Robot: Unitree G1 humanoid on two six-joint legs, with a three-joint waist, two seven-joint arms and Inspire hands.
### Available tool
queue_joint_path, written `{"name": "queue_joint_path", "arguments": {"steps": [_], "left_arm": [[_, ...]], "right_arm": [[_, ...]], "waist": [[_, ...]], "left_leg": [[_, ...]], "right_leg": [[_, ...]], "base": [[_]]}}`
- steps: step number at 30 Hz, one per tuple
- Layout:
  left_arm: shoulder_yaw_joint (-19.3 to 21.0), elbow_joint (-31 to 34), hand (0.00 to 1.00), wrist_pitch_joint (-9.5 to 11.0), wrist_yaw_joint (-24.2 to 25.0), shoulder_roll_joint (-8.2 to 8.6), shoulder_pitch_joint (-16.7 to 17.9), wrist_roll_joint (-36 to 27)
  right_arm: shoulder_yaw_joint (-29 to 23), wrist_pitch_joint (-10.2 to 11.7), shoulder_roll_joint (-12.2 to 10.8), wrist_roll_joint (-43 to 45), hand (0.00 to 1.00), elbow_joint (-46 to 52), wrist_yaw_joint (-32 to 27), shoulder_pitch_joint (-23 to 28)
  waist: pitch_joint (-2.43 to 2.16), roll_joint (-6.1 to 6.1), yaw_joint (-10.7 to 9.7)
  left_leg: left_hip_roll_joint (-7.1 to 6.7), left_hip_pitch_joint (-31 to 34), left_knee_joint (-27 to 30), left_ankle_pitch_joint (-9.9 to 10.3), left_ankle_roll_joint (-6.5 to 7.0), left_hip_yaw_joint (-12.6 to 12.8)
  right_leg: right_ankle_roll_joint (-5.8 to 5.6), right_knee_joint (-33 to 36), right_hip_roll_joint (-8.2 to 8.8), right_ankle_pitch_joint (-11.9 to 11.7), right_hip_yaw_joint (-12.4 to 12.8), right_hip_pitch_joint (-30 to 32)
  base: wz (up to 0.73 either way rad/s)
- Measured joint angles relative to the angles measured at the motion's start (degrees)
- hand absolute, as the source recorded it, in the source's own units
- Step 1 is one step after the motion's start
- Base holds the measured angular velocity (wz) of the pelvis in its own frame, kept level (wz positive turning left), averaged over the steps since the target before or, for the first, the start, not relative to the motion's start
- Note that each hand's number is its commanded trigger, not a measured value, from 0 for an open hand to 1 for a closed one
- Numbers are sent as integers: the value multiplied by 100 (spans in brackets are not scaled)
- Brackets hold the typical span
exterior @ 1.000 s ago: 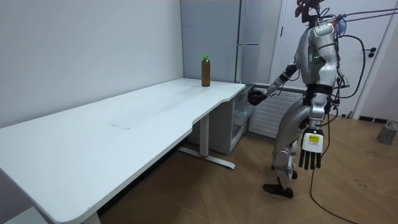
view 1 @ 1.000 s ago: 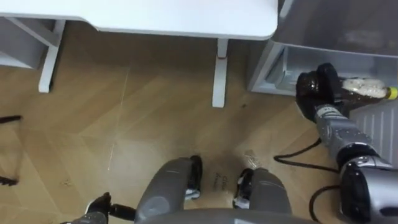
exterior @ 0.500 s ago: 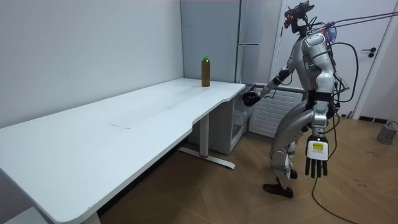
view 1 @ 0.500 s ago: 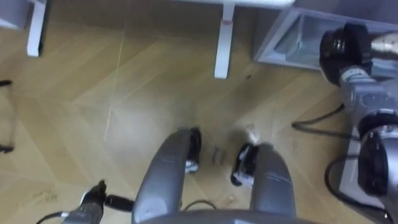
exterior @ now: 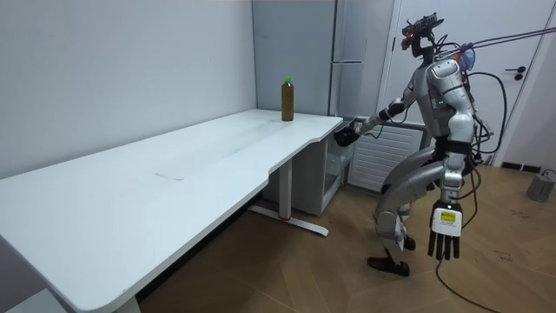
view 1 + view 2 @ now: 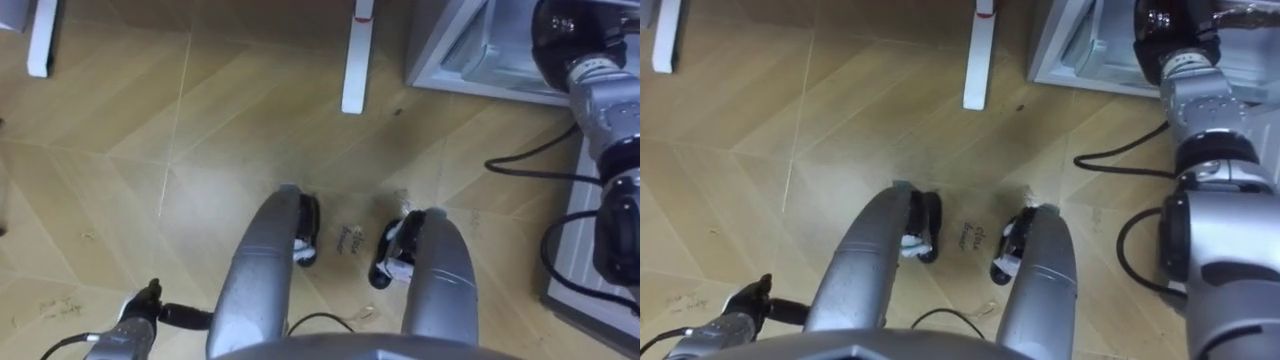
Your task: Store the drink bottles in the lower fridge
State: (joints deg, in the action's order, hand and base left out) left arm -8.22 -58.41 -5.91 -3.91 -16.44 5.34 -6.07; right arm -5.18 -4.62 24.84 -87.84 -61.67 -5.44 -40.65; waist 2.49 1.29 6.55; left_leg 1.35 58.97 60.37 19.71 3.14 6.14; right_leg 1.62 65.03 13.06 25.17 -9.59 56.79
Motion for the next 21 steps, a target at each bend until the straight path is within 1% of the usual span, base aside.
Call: {"name": "queue_joint_path", "arguments": {"steps": [2, 3, 4, 5, 11, 13, 18, 21], "left_arm": [[0, 89, 0, 3, -50, -18, 25, 0], [-7, 129, 0, 22, -55, -20, 40, 0], [-44, 133, 0, 31, -55, -25, 40, -1], [-82, 134, 0, 38, -55, -35, 40, -1], [-259, 163, 0, 48, -65, -119, 130, -3], [-341, 156, 0, 40, -65, -122, 134, -2], [-338, 195, 0, 25, -64, -122, 147, -5], [-339, 382, 0, 0, -64, -122, 237, -7]], "right_arm": [[0, 0, 0, -15, 100, 0, -45, -24], [0, 0, 0, -14, 85, -1, -91, -54], [15, 0, 0, -18, 32, -1, -147, -69], [19, 0, 1, -19, 0, -1, -164, -69], [19, 16, 17, -205, 0, -1, -215, -70], [20, 82, 36, -223, 0, -2, -215, -77], [20, 85, 38, -271, 0, -2, -213, -84], [19, 89, 39, -279, 0, -2, -210, -84]], "waist": [[0, 0, 1], [0, -1, 4], [-1, -3, 10], [-1, -3, 7], [-4, -9, 11], [-4, -9, 18], [-6, -14, 35], [-6, -15, 20]], "left_leg": [[5, 35, 53, 16, 9, -1], [4, 52, 96, 35, 16, 4], [3, 57, 128, 54, 14, 4], [0, 58, 133, 55, 16, 4], [-12, 130, 312, 127, 41, 0], [-8, 157, 362, 142, 48, 4], [0, 193, 443, 192, 27, -12], [10, 201, 444, 193, 29, -12]], "right_leg": [[2, 39, 0, 1, -1, 27], [5, 83, -3, 6, 9, 46], [6, 106, -1, 11, 15, 52], [2, 112, -1, 14, 16, 52], [-14, 275, 10, 98, 20, 104], [-15, 332, 28, 127, 24, 133], [-8, 383, 7, 157, 16, 150], [-8, 378, 3, 157, 20, 158]], "base": [[0], [-4], [-4], [0], [0], [2], [-1], [0]]}}
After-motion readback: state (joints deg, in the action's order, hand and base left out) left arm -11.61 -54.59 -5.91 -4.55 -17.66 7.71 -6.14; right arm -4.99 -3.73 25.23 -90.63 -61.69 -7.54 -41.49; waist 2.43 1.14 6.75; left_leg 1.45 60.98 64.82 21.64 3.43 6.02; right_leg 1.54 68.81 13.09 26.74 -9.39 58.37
